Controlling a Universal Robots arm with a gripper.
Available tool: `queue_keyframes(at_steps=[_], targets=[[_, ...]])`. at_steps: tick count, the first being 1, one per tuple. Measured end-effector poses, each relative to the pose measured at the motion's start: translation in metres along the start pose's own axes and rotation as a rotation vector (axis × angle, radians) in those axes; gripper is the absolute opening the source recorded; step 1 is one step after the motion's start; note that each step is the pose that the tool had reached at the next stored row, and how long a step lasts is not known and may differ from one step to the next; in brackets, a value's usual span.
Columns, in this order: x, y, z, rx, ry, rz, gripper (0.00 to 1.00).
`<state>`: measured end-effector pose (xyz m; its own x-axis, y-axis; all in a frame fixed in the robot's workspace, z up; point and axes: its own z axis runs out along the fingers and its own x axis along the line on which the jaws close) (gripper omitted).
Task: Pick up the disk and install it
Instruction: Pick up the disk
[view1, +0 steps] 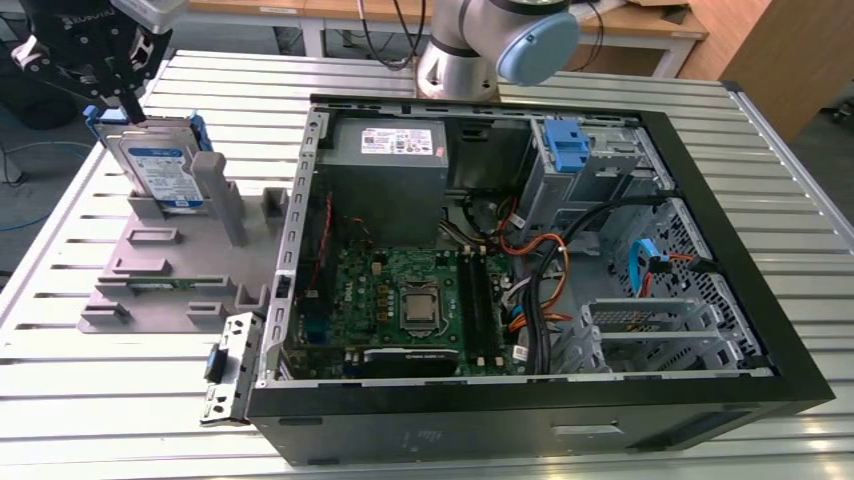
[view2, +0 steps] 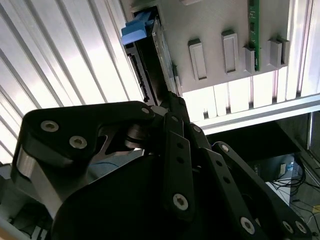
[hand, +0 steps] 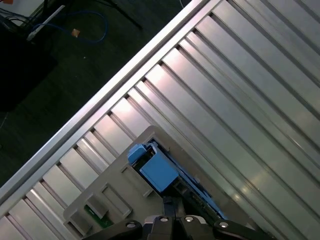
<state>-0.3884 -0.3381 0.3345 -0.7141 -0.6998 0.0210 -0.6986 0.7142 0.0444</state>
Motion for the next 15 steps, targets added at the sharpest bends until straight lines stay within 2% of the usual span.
queue_keyframes(at_steps=[3,15], targets=[[0.0000,0.0000,0.0001,0.0005,0.0009,-0.022,0.11],[0.0000,0.0000,0.0002,0.0044,0.0092,-0.207,0.11]])
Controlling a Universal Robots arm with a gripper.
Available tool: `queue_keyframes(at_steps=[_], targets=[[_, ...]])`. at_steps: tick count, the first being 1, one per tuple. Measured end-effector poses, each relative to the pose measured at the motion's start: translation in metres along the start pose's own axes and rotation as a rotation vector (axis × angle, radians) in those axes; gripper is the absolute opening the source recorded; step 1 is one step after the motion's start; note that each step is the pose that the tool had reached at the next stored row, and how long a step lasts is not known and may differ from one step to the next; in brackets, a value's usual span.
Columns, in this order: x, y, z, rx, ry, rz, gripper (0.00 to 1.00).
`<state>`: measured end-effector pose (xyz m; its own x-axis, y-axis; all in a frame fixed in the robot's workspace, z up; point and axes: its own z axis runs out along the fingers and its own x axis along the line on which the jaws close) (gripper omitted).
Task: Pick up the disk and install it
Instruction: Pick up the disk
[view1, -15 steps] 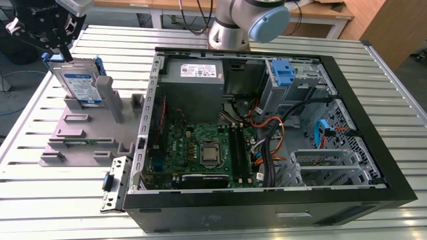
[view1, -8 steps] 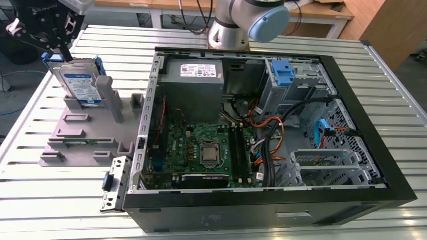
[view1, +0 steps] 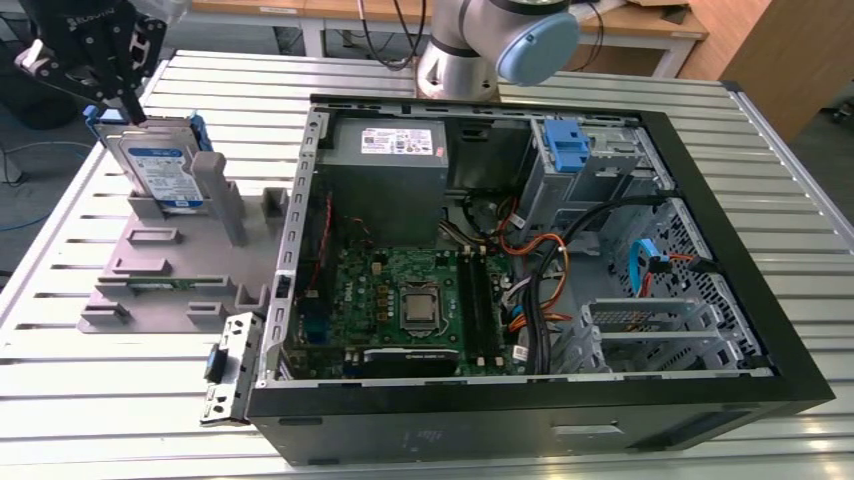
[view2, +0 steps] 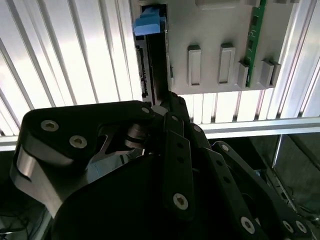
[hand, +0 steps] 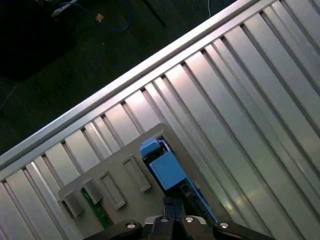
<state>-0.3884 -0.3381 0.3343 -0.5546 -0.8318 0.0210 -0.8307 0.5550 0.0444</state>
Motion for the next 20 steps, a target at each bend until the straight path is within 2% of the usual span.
queue_keyframes(at_steps=[15,17,20], targets=[[0.0000,0.0000,0.0000,0.0045,0.0096,-0.229,0.11],[0.0000,0.0000,0.0000,0.0047,0.0104,-0.246,0.11],[0.0000,0.0000,0.0000,0.0048,0.0105,-0.247,0.11]])
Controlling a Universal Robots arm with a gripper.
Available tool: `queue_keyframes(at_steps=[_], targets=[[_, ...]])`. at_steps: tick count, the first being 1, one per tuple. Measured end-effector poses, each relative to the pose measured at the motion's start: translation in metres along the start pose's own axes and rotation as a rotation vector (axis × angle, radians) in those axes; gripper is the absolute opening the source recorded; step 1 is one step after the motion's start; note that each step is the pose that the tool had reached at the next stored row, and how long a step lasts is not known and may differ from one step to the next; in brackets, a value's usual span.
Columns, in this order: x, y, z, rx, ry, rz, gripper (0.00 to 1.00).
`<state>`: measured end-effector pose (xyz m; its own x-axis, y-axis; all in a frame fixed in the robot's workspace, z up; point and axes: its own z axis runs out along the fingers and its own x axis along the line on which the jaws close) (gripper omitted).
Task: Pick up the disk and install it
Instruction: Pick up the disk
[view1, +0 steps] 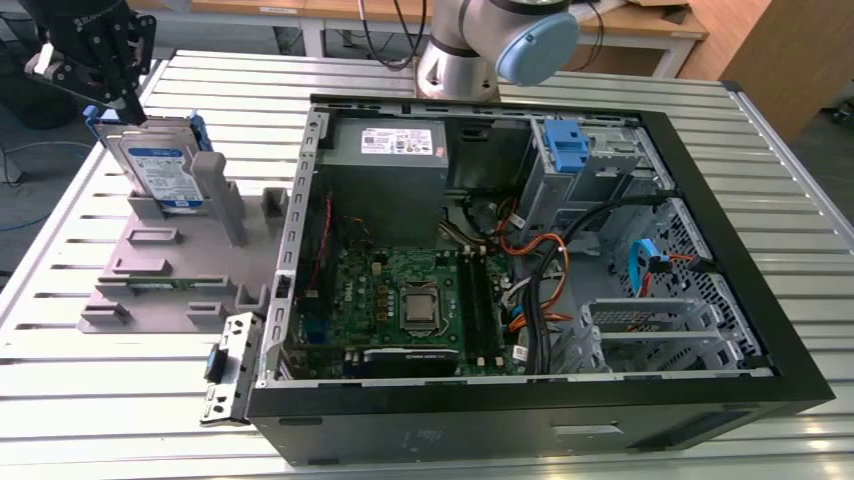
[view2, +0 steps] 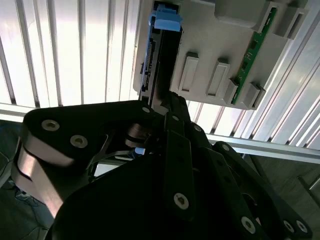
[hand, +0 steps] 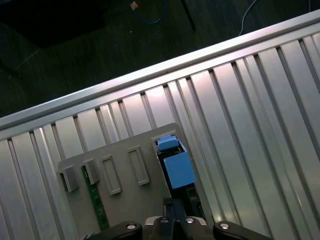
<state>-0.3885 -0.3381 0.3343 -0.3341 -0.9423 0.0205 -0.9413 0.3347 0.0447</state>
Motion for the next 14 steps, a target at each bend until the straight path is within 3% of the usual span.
queue_keyframes(at_steps=[5,11,13,14], targets=[[0.0000,0.0000,0.0000,0.0001,0.0001,-0.004,0.11],[0.0000,0.0000,0.0001,0.0010,0.0015,-0.082,0.11],[-0.0001,0.0000,0.0000,0.0005,-0.0007,-0.105,0.11],[0.0000,0.0000,0.0001,-0.0005,-0.0046,-0.114,0.11]])
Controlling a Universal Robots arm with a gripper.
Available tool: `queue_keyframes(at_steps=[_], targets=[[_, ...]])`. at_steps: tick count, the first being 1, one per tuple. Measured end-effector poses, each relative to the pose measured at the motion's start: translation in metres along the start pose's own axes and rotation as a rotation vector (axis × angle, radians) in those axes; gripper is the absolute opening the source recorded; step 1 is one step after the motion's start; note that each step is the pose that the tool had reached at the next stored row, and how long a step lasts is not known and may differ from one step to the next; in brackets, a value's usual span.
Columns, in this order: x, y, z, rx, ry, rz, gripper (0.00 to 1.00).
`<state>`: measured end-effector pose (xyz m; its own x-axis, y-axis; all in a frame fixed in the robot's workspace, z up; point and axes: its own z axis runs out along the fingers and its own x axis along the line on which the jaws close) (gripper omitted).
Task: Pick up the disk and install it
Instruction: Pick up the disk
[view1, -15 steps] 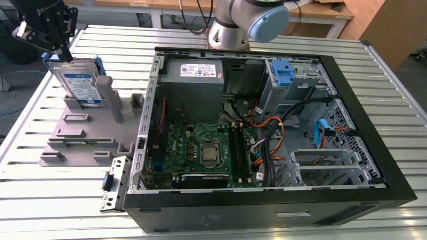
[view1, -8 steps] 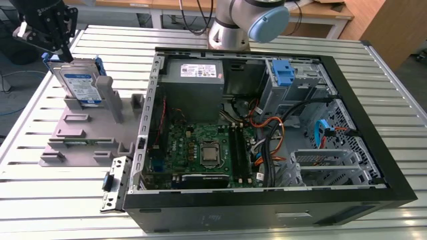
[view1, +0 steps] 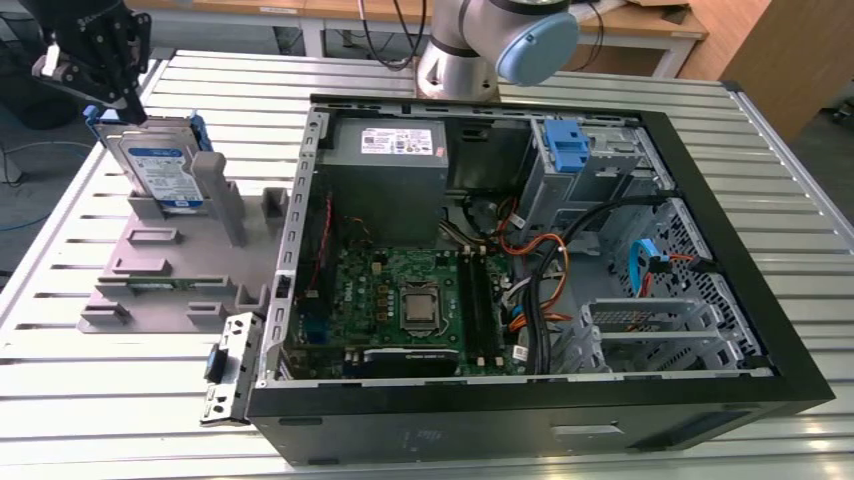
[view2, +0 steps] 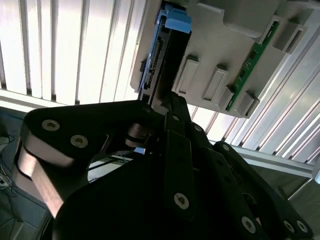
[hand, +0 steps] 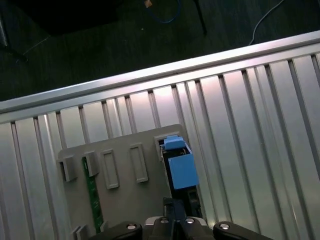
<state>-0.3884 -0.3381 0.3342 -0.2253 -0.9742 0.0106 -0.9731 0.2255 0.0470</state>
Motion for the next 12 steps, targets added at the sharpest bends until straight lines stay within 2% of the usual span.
queue_keyframes(at_steps=[2,5,6,8,12], targets=[[0.0000,0.0000,0.0001,-0.0028,-0.0127,-0.015,0.11],[0.0000,0.0000,0.0001,-0.0079,-0.0349,-0.037,0.11],[0.0000,0.0000,0.0000,-0.0092,-0.0401,-0.043,0.11],[-0.0001,0.0000,0.0001,-0.0100,-0.0425,-0.056,0.11],[0.0000,-0.0001,0.0005,-0.0108,-0.0414,-0.104,0.11]])
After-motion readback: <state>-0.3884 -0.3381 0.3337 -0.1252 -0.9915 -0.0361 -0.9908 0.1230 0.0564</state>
